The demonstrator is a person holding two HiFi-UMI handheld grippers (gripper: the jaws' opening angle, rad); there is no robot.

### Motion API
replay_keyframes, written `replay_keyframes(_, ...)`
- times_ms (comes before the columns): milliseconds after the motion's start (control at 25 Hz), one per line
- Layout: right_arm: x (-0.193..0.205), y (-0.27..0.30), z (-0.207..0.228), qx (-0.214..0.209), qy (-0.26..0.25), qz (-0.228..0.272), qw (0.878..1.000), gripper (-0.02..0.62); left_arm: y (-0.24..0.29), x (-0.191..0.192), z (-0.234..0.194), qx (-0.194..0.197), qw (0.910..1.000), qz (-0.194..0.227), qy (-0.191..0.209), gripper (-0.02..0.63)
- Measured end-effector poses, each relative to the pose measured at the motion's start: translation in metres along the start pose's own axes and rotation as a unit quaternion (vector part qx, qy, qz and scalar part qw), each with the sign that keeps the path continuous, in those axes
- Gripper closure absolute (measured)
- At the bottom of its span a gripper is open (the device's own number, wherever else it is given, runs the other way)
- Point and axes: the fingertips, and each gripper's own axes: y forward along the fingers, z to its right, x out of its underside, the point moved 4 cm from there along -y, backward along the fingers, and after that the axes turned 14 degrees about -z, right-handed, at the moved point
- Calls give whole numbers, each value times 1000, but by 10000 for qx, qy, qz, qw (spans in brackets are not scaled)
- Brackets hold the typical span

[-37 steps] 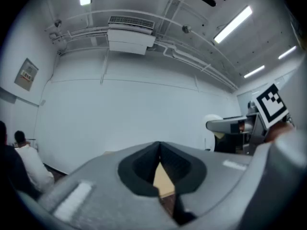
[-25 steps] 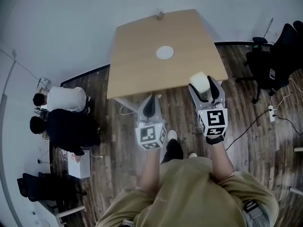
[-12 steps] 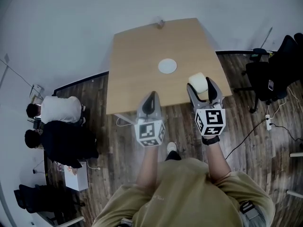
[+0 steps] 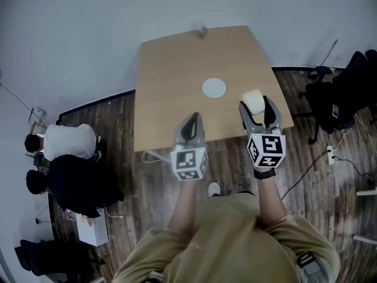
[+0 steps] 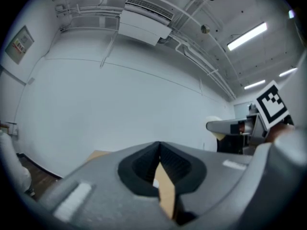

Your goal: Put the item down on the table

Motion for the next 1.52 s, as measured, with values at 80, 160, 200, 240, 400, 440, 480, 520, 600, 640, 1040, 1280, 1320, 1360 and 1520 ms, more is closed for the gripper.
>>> replay_keyframes(80, 2, 11, -13, -31, -13, -72, 10000, 272, 5, 4, -13, 62, 10000, 12, -62, 603)
replay_keyframes(160, 6, 21, -26, -119, -64, -149, 9998, 272, 12, 10, -23, 100, 9998, -9, -167, 603)
replay_keyframes(200, 8, 24, -30, -148, -94, -185, 9997, 272, 16, 13, -26, 129, 9997, -41, -209, 603)
replay_keyframes(240, 9, 26, -32, -160, -119, -219, 9996, 272, 20, 15, -27, 164, 9996, -73, -239, 603)
replay_keyframes(400, 8, 42, -30, -151, -141, -299, 9993, 272, 35, 14, -34, 230, 9992, -77, -303, 603)
replay_keyframes(440, 8, 48, -28, -149, -128, -317, 9993, 272, 40, 14, -36, 231, 9992, -78, -310, 603)
replay_keyframes(480, 9, 54, -25, -143, -106, -343, 9993, 272, 46, 14, -38, 237, 9992, -94, -316, 603)
replay_keyframes(520, 12, 61, -23, -138, -75, -374, 9992, 272, 52, 16, -40, 245, 9991, -127, -320, 604)
replay_keyframes(600, 16, 78, -18, -159, -4, -428, 9990, 272, 67, 19, -47, 238, 9990, -209, -314, 603)
replay_keyframes(640, 16, 89, -16, -191, 21, -444, 9988, 272, 76, 19, -51, 213, 9990, -241, -304, 604)
replay_keyframes(1040, -10, 203, 19, -519, 112, -407, 9978, 272, 178, -16, -81, 51, 9994, -319, -126, 604)
replay_keyframes(1280, -21, 270, 33, -812, 109, -427, 9957, 273, 238, -26, -97, 49, 9989, -468, -89, 604)
replay_keyframes(1320, -23, 280, 33, -840, 40, -427, 9955, 273, 246, -27, -101, 30, 9987, -491, -102, 603)
replay_keyframes(1360, -24, 289, 33, -869, -6, -419, 9953, 273, 254, -28, -106, 9, 9986, -510, -110, 604)
replay_keyframes(1520, -15, 326, 40, -1031, 8, -526, 9933, 275, 286, -23, -113, -19, 9978, -653, -128, 603)
